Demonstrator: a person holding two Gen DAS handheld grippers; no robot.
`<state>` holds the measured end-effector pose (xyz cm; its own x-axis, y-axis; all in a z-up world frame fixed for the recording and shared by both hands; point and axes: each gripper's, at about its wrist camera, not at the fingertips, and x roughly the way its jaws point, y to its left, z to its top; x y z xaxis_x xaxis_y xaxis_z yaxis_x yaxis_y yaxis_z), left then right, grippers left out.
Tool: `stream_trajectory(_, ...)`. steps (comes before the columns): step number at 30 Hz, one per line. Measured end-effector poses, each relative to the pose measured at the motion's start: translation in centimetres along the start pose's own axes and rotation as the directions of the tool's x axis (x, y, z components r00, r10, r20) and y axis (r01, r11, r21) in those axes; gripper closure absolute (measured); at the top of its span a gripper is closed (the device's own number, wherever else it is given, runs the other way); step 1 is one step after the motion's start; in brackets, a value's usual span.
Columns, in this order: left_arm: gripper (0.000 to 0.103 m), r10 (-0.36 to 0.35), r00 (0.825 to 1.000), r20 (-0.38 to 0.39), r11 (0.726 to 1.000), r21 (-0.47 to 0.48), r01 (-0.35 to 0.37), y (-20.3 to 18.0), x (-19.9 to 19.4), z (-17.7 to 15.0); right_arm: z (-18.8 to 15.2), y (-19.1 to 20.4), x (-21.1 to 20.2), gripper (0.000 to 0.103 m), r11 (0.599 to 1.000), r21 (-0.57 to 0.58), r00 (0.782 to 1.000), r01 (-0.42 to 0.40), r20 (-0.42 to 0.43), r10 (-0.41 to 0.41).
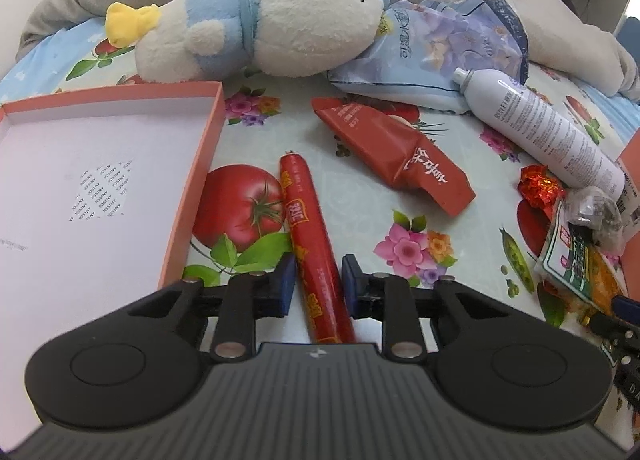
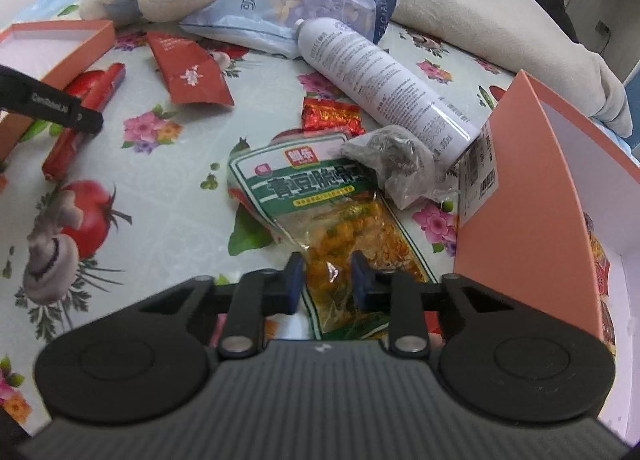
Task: Organize snacks
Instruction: 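Close the left tool on the red sausage while the right approaches the green-labelled bag, then grasp the green-labelled vegetable bag with the right tool while the left holds the sausage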
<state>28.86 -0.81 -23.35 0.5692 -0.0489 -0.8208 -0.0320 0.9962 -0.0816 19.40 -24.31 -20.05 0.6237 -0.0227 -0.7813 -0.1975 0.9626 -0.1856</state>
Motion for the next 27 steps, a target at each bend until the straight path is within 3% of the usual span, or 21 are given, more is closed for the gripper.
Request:
stream_trajectory(9,0.079,-0.096,0.995,-0.017,0.995,-0.036,0.095,0.1,-2.3,-2.1,-0.2,0.6,-4.0,0.091,1.0,-0.002,0.997,0.031,0.07,-0.03)
stream_trajectory(15,0.079,-0.149,0.989,-0.025,0.988,-0.035,0.148,-0.1,-4.3,-4.3,-1.0,1.5,-6.5,0.091,1.0,-0.002,0.995,0.03,0.093,-0.029)
stream_trajectory(22,0.079,-0.195,0.98,-0.03,0.98,-0.038,0.194,0.4,-6.3,-6.6,-2.2,3.5,-7.6,0.09,1.0,0.019,0.998,-0.015,0.058,0.014)
stream_trajectory(27,0.079,-0.212,0.976,-0.042,0.977,-0.033,0.211,0.6,-6.8,-8.1,-2.7,4.2,-7.7,0.087,0.988,0.1,0.993,-0.117,0.047,0.113)
